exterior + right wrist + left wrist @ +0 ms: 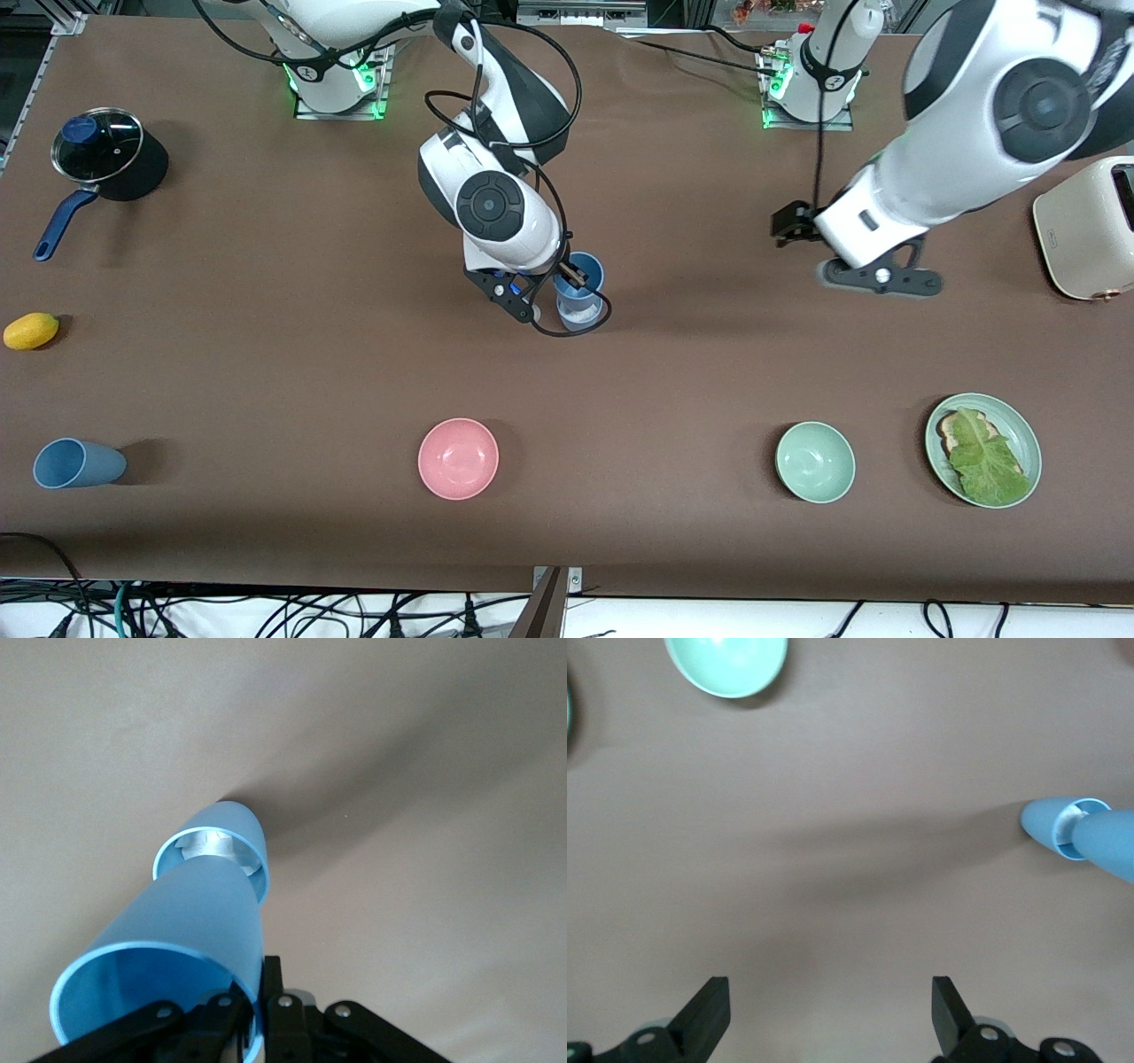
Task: Stack blue cups with both arms
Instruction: 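Release the tissue cup into the empty cup while the right gripper holds it, then release the stacked cups with the right gripper and lift away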
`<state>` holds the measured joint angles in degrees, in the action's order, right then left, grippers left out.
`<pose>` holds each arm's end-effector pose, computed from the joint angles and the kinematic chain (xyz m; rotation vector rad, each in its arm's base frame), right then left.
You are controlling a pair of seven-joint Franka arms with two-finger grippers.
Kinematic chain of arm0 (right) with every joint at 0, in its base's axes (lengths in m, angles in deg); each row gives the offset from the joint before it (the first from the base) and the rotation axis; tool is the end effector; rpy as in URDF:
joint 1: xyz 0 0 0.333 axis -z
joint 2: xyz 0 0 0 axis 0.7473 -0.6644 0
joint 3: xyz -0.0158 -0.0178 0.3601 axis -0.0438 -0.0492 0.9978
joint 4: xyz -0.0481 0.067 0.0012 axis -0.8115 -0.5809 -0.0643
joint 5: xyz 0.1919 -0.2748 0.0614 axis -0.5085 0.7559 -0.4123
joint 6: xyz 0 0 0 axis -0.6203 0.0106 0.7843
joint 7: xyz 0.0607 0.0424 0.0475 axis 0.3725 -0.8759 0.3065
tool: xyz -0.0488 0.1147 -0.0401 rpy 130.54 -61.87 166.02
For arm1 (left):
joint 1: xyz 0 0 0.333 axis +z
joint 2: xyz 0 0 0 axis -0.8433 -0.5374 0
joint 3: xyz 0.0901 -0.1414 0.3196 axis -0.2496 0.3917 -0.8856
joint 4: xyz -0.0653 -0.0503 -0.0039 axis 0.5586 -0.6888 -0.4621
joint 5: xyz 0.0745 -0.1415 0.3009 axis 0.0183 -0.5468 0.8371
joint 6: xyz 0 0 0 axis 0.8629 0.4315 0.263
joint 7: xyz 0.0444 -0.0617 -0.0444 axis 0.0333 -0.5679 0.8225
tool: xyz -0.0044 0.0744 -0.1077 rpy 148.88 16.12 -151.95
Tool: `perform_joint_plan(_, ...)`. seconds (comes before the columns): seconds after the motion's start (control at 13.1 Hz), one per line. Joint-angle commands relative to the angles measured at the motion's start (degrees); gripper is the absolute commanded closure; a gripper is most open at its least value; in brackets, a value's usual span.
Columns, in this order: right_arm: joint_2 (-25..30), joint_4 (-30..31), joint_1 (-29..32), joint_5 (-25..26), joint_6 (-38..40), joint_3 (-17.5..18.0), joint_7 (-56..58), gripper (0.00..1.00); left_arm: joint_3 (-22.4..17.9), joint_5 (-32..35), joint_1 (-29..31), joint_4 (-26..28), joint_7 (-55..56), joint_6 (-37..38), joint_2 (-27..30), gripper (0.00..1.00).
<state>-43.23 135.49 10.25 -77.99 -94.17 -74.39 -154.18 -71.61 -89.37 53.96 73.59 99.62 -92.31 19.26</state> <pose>0.5272 0.4785 0.3902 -2.8411 1.0554 0.4095 0.5218 -0.1487 0.5727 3.0799 -0.1236 -0.2259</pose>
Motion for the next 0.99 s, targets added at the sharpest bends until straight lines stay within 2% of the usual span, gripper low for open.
perform_joint_plan(0.0, -1.67, -2.79, -0.21, -1.03, 1.10, -0.15, -0.85, 1.00, -3.98, 0.19, 1.15, 10.16, -2.93, -5.62, 11.47, 0.00)
perform_joint_plan(0.08, -1.76, -2.70, -0.21, -1.03, 0.41, -0.24, -0.85, 1.00, -3.64, -0.26, 4.55, 11.05, -4.06, -4.76, 13.06, 0.00)
perform_joint_plan(0.23, -2.20, -2.70, -0.12, -1.03, -0.21, -0.24, -0.85, 1.00, -4.24, -3.42, 6.25, 12.64, -9.50, -4.75, 13.25, 0.00)
perform_joint_plan(0.68, -3.08, -2.70, -0.12, -0.94, -1.53, -0.24, -1.03, 1.00, -7.15, -3.51, 4.06, 12.46, -11.46, -4.58, 12.99, 0.00)
perform_joint_plan(0.91, -3.70, -2.61, -0.21, -0.94, -3.63, -0.24, -1.20, 1.00, -7.06, -3.60, 4.59, 9.05, -11.72, -0.90, 10.72, 0.00)
